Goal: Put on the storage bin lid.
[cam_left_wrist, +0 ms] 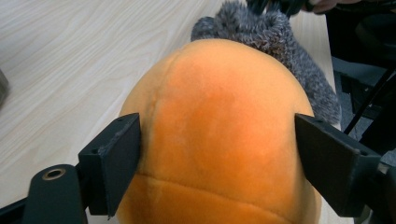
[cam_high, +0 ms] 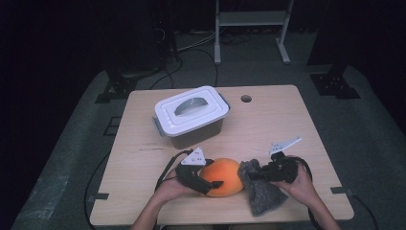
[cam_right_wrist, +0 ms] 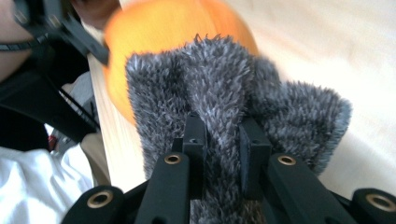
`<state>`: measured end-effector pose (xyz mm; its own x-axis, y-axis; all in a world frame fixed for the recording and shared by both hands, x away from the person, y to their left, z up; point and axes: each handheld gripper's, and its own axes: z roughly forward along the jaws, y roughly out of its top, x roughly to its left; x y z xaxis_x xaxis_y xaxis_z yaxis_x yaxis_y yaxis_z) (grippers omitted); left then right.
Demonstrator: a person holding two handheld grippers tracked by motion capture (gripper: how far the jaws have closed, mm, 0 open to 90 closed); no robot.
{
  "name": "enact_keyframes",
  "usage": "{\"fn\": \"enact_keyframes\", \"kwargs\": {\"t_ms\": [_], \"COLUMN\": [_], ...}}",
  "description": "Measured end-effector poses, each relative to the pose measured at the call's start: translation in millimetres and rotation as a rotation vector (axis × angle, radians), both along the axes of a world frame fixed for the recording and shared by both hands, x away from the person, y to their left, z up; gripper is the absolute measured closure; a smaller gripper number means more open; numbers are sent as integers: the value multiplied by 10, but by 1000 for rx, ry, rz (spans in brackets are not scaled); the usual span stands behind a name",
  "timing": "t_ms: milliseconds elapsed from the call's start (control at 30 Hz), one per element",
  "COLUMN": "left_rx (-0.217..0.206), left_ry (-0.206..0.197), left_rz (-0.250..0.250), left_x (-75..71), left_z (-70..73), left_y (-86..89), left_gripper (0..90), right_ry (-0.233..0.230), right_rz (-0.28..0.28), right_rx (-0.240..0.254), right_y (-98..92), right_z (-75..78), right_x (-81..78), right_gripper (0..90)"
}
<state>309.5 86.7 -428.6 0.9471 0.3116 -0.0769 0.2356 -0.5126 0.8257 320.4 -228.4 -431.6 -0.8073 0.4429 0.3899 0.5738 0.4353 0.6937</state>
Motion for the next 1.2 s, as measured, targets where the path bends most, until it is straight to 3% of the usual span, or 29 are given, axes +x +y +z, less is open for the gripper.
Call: {"fn": "enact_keyframes", "kwargs": {"t_ms": [133,233,367,467,567,633,733,833,933,1000,1133,1200], "left_rx": [34,57,45,40,52,53,53,46,51,63,51,45], "left_ry": [-41,-69,-56,-39,1,-1,-19,-59,-90,-97,-62,-20], "left_rz": [-31,-47,-67,-41,-38,-39,-45,-67,-74,-79,-46,-49], "left_x": [-70,-121,-117,-87,-49,-51,-73,-132,-176,-182,-113,-80], "left_z": [30,50,93,131,105,81,97,128,143,143,155,141], "left_y": [-90,-146,-123,-64,-12,-12,-50,-144,-202,-196,-128,-102], "left_gripper": [160,138,101,53,63,120,130,135,132,119,48,50], "right_ry": [-63,-102,-64,-42,-14,-3,-34,-91,-143,-145,-110,-98], "right_rz": [5,14,44,43,43,44,43,57,72,82,78,70], "right_rx": [82,90,61,53,48,15,17,71,46,19,25,24], "right_y": [55,145,195,124,54,24,29,121,265,318,233,160], "right_z": [180,239,134,96,54,61,163,346,425,394,291,261], "right_x": [-30,-52,-48,-44,-38,-32,-57,-113,-153,-152,-113,-100], "right_gripper": [757,753,752,752,751,752,754,754,752,752,755,755]}}
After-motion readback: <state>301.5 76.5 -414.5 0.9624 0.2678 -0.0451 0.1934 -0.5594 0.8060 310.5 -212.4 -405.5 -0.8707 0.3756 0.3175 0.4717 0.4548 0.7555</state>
